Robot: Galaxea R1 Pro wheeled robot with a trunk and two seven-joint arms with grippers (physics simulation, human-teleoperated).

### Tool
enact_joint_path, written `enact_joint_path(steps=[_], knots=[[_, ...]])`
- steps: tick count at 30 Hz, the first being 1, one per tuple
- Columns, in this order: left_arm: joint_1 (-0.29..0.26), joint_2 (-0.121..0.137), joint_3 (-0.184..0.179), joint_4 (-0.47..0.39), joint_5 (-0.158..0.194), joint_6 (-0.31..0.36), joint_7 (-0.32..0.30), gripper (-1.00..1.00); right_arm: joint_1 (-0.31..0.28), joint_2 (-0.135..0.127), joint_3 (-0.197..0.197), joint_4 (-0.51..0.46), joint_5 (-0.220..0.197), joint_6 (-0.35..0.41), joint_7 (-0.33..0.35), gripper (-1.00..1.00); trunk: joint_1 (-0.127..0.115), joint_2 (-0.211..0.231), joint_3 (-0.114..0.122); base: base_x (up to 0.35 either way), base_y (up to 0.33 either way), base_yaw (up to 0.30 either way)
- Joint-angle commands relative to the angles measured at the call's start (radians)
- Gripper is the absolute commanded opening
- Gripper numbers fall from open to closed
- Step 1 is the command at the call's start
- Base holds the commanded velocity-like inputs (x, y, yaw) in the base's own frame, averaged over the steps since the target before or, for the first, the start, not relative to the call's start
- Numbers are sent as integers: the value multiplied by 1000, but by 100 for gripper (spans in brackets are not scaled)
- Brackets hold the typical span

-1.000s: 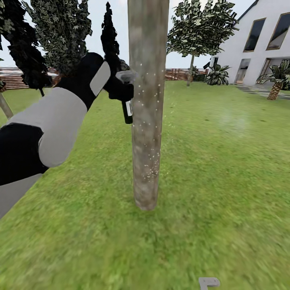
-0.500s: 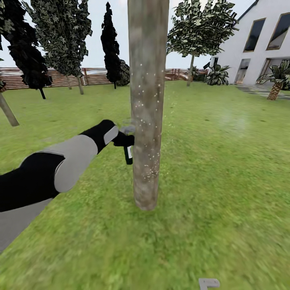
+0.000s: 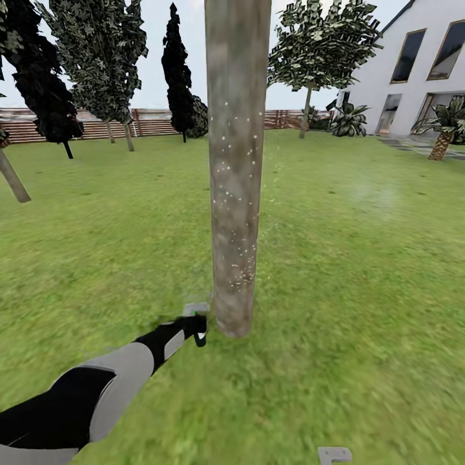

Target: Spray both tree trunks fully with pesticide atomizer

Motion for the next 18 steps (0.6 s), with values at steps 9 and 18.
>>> enact_joint_path(steps=[9,18], knots=[[46,5,-7,-4,11,-31,-2,-100,-2,3,2,4,2,-7,-3,100,0,-1,-1,92,97,0],[47,5,-7,-4,12,-30,-2,-100,-2,3,2,4,2,-7,-3,100,0,-1,-1,184,281,-107]])
